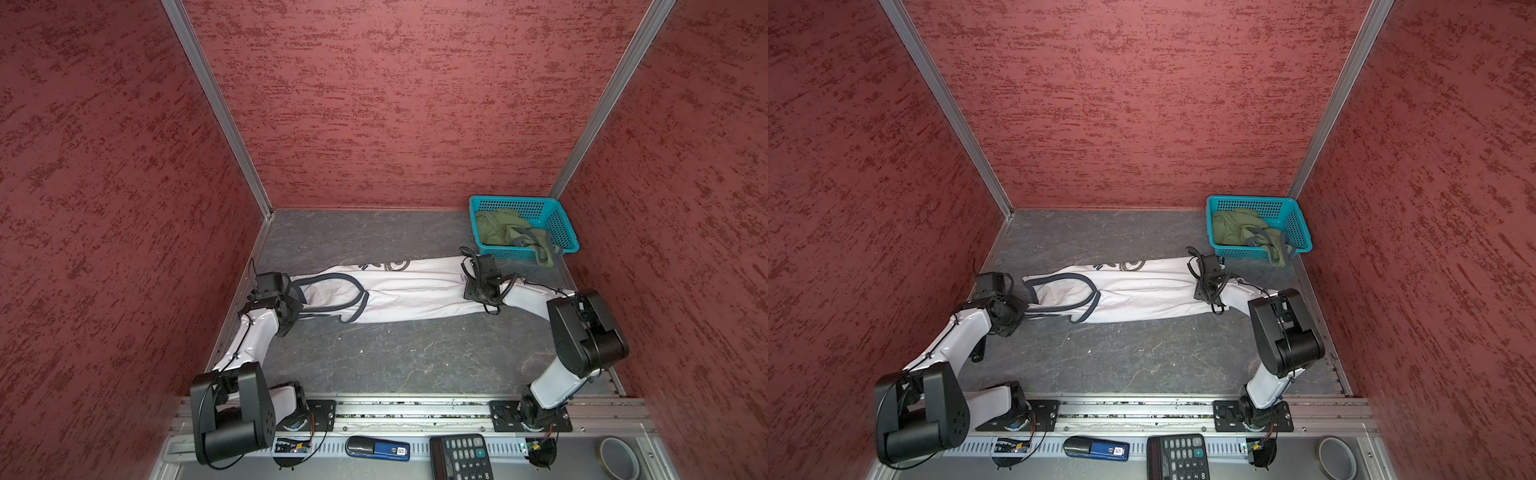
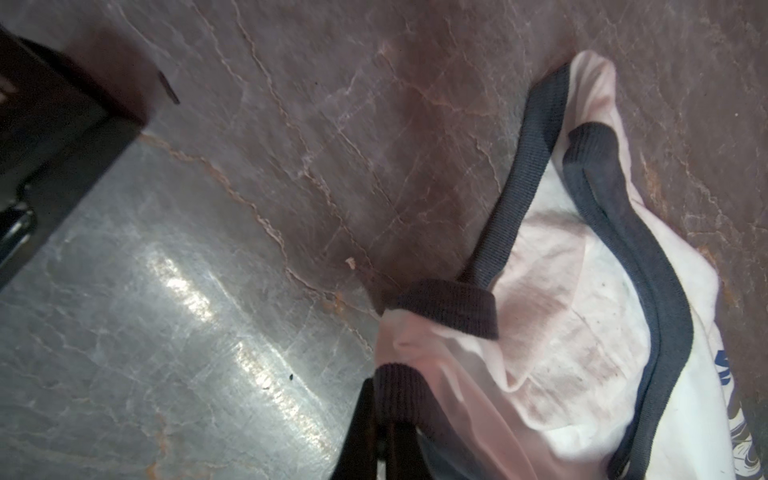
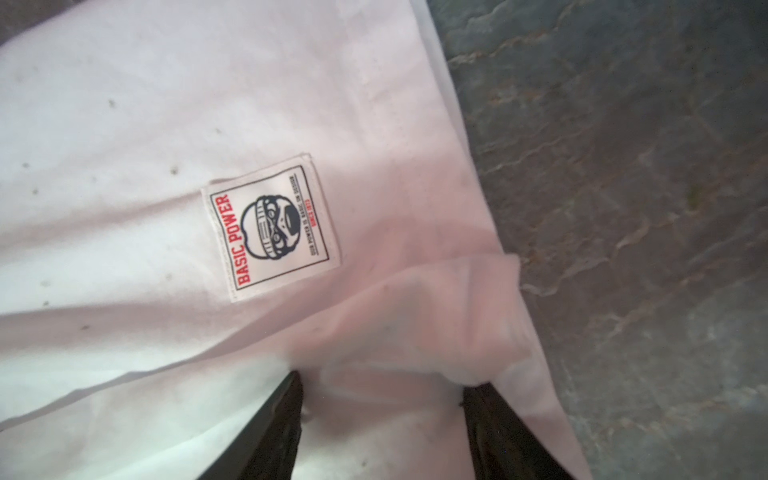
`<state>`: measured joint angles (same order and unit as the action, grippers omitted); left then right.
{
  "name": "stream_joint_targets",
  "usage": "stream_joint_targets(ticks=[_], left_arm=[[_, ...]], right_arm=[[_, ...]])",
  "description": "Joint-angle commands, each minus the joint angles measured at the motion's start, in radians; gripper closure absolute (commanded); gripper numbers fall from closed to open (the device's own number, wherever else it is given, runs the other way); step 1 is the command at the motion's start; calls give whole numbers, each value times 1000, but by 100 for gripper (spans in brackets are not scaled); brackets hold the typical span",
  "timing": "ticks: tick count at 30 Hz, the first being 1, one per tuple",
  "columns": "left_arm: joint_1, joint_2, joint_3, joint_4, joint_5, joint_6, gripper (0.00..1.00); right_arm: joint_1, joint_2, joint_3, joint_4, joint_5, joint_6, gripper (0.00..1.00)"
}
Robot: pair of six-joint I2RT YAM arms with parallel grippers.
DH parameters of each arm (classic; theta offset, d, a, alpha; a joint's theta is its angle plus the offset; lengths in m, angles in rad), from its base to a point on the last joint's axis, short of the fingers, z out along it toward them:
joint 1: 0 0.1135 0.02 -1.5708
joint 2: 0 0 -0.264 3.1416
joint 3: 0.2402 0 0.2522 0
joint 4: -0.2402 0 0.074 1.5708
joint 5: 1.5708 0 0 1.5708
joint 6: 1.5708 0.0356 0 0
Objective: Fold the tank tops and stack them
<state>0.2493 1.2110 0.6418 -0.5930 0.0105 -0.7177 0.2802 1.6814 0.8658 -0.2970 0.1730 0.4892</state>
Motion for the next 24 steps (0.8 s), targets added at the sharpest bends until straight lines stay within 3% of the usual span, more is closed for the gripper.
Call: stream_joint_targets(ticks=[1, 9, 17, 22, 24], left_arm=[[30, 29, 30, 3, 5, 44, 91], [59, 73, 56, 14, -10, 72, 86], [4, 103, 114, -24, 5, 133, 58], [-58, 25, 94, -88, -51, 108, 36], [-58, -9, 70, -98, -47, 97, 33]], right_arm=[[-16, 30, -2, -56, 67, 0, 37], [-17, 21, 18, -61, 76, -13, 37], [-16, 7, 17, -44, 27, -24, 37], [-17, 11, 18, -42, 20, -24, 37], [-16, 12, 17, -40, 19, -24, 37]])
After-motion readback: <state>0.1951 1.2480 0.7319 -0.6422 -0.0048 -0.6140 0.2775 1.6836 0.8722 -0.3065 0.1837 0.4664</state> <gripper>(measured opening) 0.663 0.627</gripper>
